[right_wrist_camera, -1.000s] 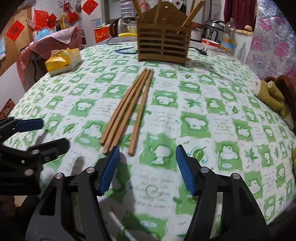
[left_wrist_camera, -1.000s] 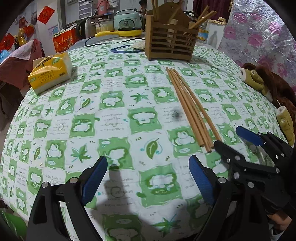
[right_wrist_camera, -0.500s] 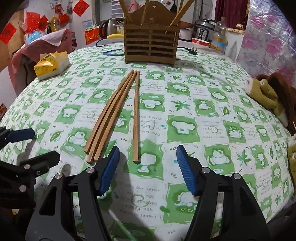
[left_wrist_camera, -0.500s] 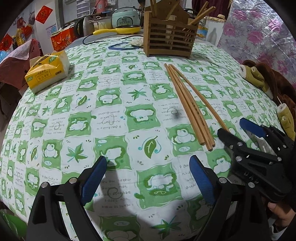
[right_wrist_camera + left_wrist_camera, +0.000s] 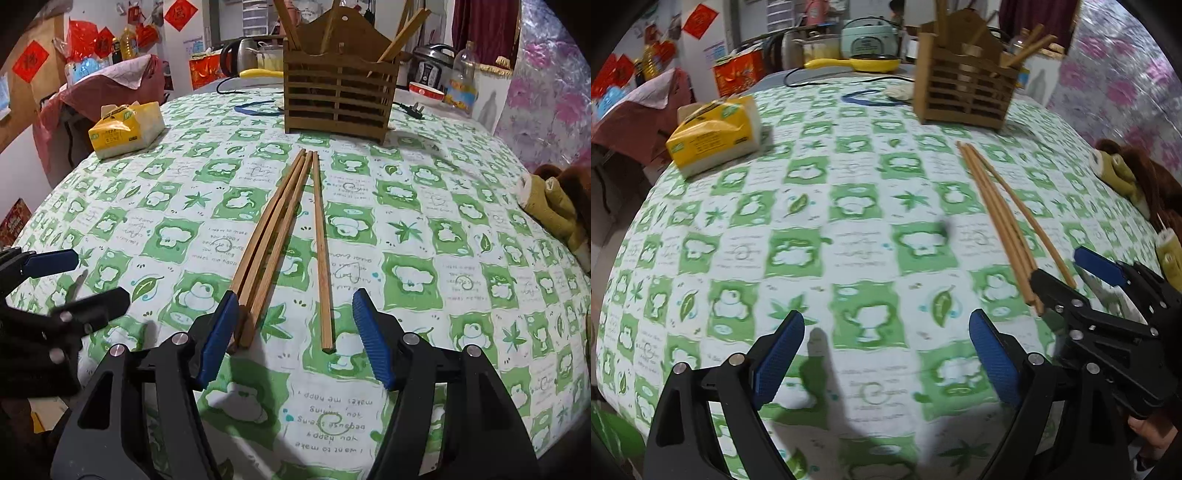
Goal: Organize utensils
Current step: 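Move both open tools back down to the remaining chopsticks, then close the right tool on a chopstick while the left tool grasps another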
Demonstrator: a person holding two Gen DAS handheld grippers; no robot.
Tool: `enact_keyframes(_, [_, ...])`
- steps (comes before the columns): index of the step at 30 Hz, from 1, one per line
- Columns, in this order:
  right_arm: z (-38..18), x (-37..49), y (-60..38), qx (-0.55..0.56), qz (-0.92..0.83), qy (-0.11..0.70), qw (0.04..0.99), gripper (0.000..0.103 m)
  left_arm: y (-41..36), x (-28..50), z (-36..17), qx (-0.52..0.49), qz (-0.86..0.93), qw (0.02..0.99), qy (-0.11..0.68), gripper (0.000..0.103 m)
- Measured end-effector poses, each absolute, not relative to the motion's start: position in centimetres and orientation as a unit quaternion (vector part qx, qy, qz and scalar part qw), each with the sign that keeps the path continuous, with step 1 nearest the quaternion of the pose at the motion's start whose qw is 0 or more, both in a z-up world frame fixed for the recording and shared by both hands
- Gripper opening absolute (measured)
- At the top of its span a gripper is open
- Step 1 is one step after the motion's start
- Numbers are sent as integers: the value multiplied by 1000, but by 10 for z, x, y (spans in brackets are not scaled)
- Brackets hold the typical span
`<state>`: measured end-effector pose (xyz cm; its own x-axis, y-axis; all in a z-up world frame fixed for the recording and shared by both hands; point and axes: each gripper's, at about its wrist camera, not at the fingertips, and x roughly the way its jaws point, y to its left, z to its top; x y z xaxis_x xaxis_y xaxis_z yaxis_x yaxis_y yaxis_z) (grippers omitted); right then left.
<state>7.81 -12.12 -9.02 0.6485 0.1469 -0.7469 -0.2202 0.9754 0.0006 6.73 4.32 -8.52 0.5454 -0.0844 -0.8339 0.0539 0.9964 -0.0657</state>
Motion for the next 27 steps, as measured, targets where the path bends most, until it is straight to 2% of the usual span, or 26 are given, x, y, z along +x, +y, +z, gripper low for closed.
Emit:
enact_keyframes(10, [-90, 78, -104, -71, 121, 406, 903, 63, 51, 68, -80, -18, -27, 882, 470, 89])
enact_keyframes(13, [-85, 75, -102, -49, 157, 398, 903, 63, 54, 69, -78, -24, -22, 883, 469, 89])
enact_keyframes(27, [-90, 75, -167, 5, 95, 404, 910, 64, 5, 70, -91, 6, -74, 875, 479, 90])
